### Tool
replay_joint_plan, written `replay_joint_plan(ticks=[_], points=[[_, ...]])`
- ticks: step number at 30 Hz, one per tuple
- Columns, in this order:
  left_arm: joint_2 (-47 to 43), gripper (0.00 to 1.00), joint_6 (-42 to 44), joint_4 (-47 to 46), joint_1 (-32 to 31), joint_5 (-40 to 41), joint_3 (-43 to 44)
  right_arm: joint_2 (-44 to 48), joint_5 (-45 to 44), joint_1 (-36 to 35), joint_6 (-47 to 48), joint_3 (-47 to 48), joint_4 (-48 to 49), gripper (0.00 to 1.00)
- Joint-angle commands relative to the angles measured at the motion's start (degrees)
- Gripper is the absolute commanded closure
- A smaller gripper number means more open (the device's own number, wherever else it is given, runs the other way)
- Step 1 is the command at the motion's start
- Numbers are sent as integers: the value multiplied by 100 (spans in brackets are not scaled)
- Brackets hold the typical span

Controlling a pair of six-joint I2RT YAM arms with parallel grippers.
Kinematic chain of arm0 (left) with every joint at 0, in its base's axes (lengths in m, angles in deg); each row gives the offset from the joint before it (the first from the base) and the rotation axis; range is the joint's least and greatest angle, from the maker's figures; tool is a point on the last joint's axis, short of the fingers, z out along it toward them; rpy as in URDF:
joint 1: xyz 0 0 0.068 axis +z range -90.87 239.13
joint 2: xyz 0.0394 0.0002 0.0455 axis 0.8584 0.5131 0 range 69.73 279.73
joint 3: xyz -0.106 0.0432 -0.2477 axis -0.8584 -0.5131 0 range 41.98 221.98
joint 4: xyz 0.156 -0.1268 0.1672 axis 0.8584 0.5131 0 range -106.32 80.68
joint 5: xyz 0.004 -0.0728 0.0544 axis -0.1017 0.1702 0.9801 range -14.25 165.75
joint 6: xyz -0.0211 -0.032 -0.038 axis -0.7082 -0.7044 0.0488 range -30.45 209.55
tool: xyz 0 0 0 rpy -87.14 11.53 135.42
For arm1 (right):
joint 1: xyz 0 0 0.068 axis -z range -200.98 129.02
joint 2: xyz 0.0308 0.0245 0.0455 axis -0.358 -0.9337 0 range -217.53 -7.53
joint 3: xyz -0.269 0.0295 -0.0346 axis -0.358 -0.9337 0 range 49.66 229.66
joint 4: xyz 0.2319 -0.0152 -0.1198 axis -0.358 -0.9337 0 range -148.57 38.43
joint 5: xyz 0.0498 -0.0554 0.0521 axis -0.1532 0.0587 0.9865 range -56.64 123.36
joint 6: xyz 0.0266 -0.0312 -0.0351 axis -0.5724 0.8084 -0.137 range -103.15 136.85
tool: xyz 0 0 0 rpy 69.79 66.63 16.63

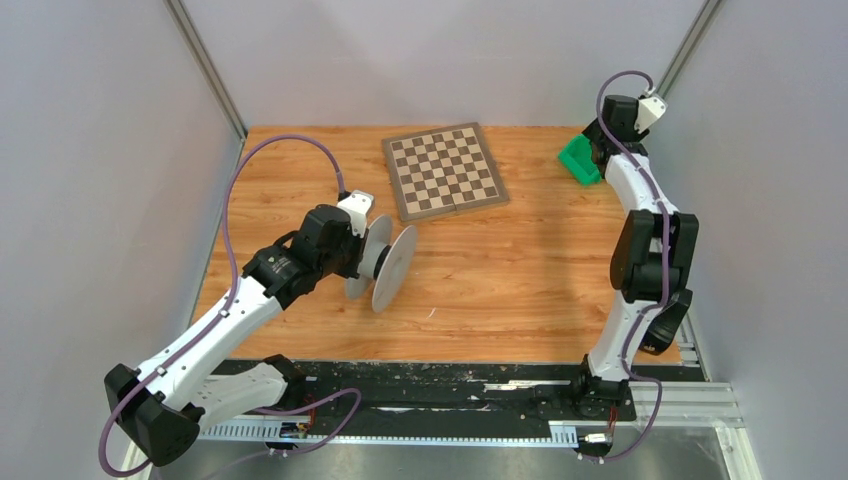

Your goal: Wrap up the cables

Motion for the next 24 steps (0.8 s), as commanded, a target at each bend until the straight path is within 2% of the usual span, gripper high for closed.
replay_joint_plan(ticks=[1,8,24], points=[[-61,99,19,-510,13,104,80,-758,-421,106,-804,1057,304,47],[54,99,51,-487,21,102,147,-1869,-210,411,-1331,2103,320,48],[325,95,56,-425,17,149,232,-2684,-115,643,-1870,2193,801,50]])
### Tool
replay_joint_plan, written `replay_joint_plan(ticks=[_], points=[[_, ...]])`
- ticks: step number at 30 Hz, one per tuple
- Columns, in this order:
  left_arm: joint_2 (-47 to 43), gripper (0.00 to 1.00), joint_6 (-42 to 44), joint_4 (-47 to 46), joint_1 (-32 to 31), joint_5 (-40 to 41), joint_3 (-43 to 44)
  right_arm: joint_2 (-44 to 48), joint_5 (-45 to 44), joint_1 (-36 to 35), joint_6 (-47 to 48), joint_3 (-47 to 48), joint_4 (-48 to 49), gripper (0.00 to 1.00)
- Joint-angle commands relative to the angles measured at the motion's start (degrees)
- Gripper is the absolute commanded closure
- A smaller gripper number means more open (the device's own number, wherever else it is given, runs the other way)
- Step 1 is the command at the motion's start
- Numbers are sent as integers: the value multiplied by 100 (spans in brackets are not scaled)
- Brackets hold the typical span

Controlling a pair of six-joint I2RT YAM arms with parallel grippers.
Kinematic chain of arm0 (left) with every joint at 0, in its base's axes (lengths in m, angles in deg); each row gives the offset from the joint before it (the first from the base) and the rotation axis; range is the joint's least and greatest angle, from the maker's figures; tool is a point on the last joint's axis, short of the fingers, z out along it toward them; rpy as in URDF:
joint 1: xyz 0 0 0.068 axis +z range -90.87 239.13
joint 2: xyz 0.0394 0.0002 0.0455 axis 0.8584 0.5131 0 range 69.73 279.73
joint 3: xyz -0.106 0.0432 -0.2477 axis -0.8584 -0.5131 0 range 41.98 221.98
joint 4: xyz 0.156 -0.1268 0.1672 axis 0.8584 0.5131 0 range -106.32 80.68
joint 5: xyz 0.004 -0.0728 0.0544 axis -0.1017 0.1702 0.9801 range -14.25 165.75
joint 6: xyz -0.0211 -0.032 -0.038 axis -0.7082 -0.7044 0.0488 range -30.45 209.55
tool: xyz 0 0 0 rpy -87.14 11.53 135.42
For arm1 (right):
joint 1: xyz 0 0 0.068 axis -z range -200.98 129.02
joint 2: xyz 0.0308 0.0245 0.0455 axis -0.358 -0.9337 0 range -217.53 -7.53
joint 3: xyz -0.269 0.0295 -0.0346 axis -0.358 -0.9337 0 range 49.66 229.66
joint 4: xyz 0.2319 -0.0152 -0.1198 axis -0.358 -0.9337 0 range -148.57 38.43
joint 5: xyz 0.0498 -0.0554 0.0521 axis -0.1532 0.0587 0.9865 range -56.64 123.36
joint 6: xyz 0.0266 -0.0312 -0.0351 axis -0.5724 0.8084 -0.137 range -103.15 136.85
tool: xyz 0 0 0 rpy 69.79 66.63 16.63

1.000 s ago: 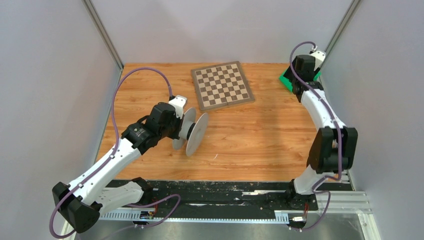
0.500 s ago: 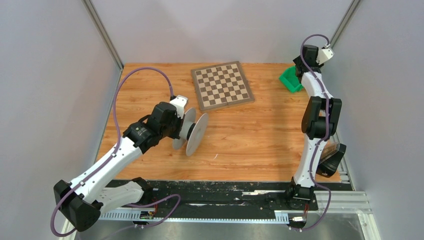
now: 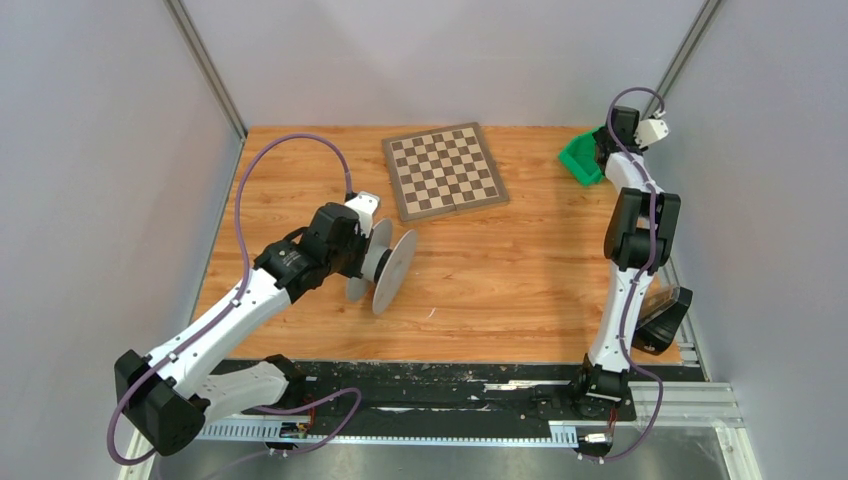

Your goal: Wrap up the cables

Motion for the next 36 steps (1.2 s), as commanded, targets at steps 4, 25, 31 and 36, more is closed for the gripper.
replay_joint_plan(ticks=[4,25,31,36], points=[[71,95,11,-388,14,49,249,-428,229,125,-214,547,739,52],[-13,92,51,-393,12,255,240,419,732,228,161,278,1338,100],[-128,89,43,-454,94,221,225,1064,1318,240,681,215,1350,100],[-78,82,-4,-447,135,-37,233,1686,1653,240,866,243,1245,100]])
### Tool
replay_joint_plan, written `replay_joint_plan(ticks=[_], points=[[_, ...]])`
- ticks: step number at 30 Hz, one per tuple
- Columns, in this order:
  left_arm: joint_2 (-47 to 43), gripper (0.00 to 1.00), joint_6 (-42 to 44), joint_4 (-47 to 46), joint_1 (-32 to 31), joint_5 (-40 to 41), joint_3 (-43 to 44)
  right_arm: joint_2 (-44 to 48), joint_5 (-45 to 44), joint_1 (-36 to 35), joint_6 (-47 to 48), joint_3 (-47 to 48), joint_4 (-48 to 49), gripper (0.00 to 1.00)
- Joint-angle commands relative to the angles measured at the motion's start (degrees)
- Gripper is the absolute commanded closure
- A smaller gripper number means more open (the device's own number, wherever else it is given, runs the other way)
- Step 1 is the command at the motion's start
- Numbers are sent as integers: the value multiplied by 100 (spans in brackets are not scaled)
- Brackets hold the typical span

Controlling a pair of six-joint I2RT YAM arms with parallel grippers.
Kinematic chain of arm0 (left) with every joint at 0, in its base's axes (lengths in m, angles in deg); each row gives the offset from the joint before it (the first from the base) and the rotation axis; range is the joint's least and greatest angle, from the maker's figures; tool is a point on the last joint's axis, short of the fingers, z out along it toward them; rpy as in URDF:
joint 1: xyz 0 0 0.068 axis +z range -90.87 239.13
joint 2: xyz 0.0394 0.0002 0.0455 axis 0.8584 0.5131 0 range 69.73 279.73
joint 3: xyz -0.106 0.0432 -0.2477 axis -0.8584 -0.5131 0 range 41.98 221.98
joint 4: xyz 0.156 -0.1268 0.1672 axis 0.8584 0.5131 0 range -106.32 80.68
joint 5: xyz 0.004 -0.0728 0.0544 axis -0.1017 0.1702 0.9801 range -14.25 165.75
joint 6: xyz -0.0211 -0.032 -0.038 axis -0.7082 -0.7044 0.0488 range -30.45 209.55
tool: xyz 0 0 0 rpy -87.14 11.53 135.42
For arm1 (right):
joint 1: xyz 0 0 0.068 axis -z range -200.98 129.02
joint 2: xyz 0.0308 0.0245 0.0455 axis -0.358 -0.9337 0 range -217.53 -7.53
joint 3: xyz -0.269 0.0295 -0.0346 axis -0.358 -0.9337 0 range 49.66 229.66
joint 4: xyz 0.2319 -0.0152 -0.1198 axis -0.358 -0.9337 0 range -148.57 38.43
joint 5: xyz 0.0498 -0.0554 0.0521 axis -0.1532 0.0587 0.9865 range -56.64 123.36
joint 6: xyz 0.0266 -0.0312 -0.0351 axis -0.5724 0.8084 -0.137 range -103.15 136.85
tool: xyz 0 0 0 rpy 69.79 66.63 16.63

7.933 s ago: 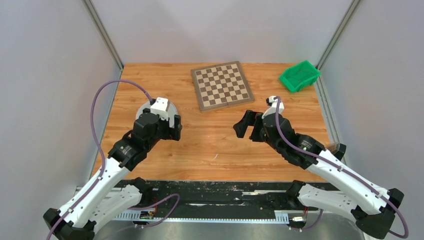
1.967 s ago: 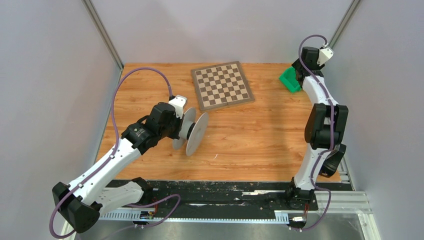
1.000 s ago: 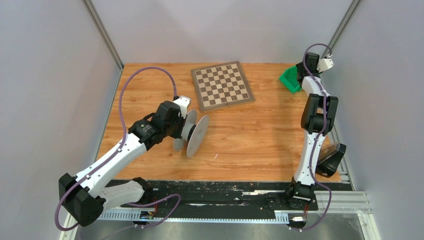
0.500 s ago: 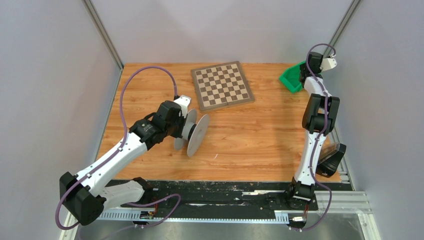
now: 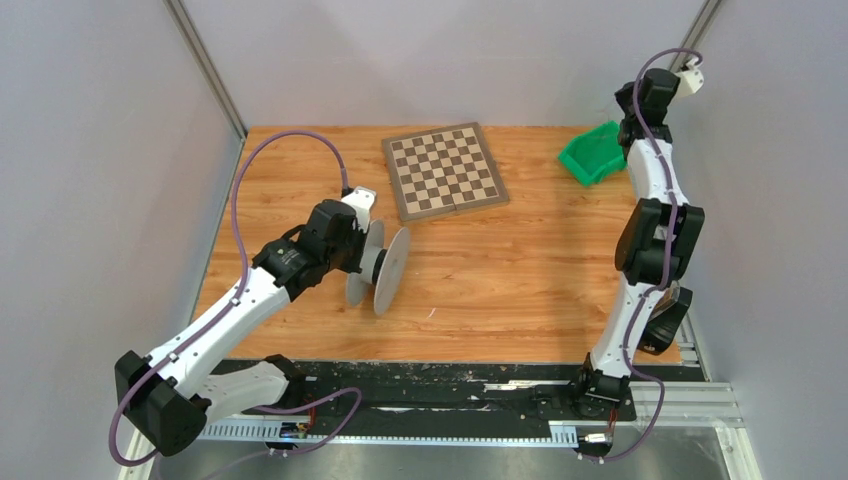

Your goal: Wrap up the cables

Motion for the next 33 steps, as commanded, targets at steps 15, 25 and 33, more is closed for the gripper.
replay_joint_plan(ticks=[15,25,33], points=[[53,97,-514,-558,5,-1056,581,2608,2230,1,750,571,-1323,100],[534,94,-900,-815,-150,-1152,699,4367,3214,-728,918,-1829,-1444,100],[757,85,-1113,-937,-322,-1119,705,5623,3292,-1861,839,-3951,-1328,100]])
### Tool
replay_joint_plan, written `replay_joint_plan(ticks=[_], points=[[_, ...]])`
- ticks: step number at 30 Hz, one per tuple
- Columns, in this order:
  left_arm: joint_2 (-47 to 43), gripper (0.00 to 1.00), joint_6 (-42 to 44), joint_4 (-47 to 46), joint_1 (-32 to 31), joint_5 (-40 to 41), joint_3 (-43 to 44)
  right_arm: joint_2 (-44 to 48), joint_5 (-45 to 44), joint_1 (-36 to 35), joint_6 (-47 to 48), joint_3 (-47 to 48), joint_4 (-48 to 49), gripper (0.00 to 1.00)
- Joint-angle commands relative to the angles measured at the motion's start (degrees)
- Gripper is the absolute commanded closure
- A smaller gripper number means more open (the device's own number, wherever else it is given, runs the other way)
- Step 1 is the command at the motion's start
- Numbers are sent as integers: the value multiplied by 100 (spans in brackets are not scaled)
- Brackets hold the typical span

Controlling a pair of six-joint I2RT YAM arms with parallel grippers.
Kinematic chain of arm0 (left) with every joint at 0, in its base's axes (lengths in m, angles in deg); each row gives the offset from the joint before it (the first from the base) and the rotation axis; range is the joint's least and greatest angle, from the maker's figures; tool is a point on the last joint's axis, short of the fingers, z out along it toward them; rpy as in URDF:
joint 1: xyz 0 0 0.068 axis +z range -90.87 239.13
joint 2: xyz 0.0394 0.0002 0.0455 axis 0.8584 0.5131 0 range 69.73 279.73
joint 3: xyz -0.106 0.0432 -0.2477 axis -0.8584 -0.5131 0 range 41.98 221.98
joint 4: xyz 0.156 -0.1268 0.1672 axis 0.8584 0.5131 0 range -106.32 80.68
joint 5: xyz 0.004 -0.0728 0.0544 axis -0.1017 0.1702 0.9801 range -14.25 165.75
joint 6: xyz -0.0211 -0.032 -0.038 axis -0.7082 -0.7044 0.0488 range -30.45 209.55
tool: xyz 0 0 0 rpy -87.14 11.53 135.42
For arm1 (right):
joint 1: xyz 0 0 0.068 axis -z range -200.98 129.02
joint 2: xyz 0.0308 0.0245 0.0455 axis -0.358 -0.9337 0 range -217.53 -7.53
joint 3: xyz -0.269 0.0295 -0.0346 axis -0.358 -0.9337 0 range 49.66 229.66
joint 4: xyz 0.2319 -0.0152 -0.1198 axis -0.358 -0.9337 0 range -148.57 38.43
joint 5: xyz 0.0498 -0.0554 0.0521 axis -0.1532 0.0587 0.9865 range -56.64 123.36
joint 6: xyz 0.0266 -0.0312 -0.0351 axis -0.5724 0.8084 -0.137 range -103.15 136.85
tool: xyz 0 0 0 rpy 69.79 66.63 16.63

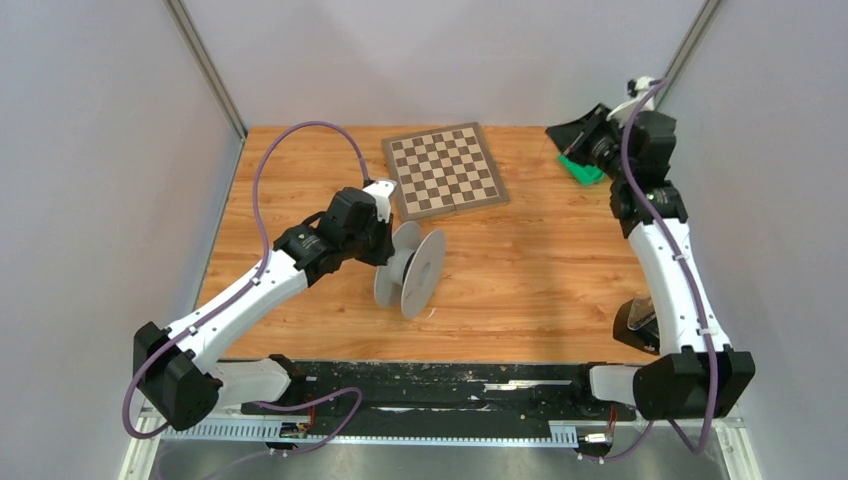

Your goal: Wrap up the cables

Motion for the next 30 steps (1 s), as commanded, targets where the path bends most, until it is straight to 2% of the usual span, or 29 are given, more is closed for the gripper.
replay_joint_plan(ticks=[1,6,13,20,30], points=[[75,84,-238,-529,-114,-77,217,580,177,-656,9,-805,136,100],[244,79,-120,-424,-227,-76,324,931,67,-1103,-156,-1472,250,100],[334,71,-234,-464,-288,-219,295,1302,171,-1237,-337,-1793,354,100],[426,63,-260,-434,-298,-215,395,1314,525,-1253,-337,-1763,354,100],[528,61,-238,-335,-298,-168,622,1363,618,-1440,-476,-1518,347,100]])
